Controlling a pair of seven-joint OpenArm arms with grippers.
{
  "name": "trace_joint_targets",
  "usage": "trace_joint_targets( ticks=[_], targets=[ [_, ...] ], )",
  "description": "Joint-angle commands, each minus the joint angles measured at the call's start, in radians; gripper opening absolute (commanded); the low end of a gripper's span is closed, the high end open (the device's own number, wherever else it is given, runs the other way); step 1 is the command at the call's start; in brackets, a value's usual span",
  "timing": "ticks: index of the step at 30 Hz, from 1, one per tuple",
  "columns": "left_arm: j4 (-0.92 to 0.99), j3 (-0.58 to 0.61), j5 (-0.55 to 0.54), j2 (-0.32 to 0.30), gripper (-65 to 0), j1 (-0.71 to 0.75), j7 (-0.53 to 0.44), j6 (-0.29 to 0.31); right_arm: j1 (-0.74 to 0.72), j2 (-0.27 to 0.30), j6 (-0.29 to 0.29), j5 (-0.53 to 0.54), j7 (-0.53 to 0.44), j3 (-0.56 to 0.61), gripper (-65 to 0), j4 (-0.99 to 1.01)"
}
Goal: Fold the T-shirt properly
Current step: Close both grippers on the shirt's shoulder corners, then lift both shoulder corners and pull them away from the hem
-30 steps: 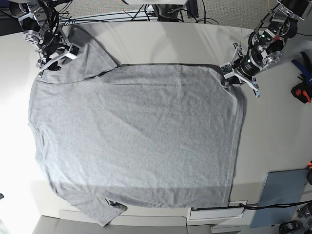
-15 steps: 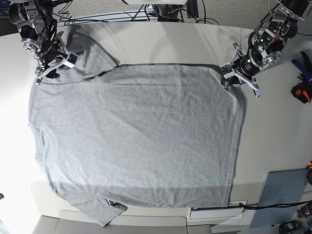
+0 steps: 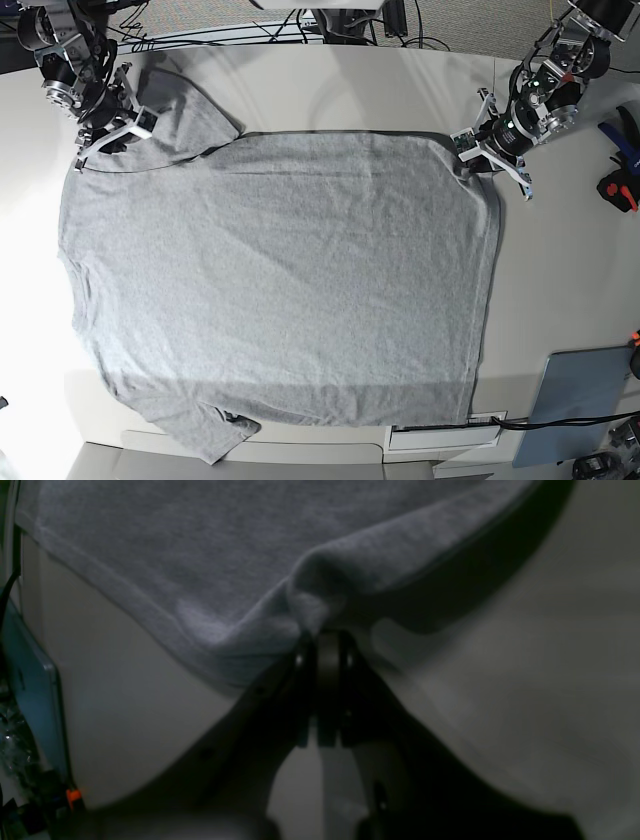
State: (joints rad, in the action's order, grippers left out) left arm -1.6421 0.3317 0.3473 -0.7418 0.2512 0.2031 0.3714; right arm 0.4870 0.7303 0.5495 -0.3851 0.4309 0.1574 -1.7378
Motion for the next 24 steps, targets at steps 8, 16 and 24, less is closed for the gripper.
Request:
trace_joint_targets(
  ticks=[8,16,24],
  targets=[
    [0.011,0.013,-0.01,-0.006,-65.0,0.017,0.042,0.072,0.009,-0.007,0.132,0.021,0.031,0.008,-55.2,0.045],
    [0.01,0.013,-0.023,-0.01,-65.0,0.018,0.061,0.071,0.02,0.014,0.111,0.095,0.168,0.007,-64.6,-0.005],
    [-0.094,0.013,-0.209,-0.093,-65.0,0.062,0.259,0.014,0.134,0.088,0.111,0.192,0.278,-0.043,-65.0,-0.155]
  ],
)
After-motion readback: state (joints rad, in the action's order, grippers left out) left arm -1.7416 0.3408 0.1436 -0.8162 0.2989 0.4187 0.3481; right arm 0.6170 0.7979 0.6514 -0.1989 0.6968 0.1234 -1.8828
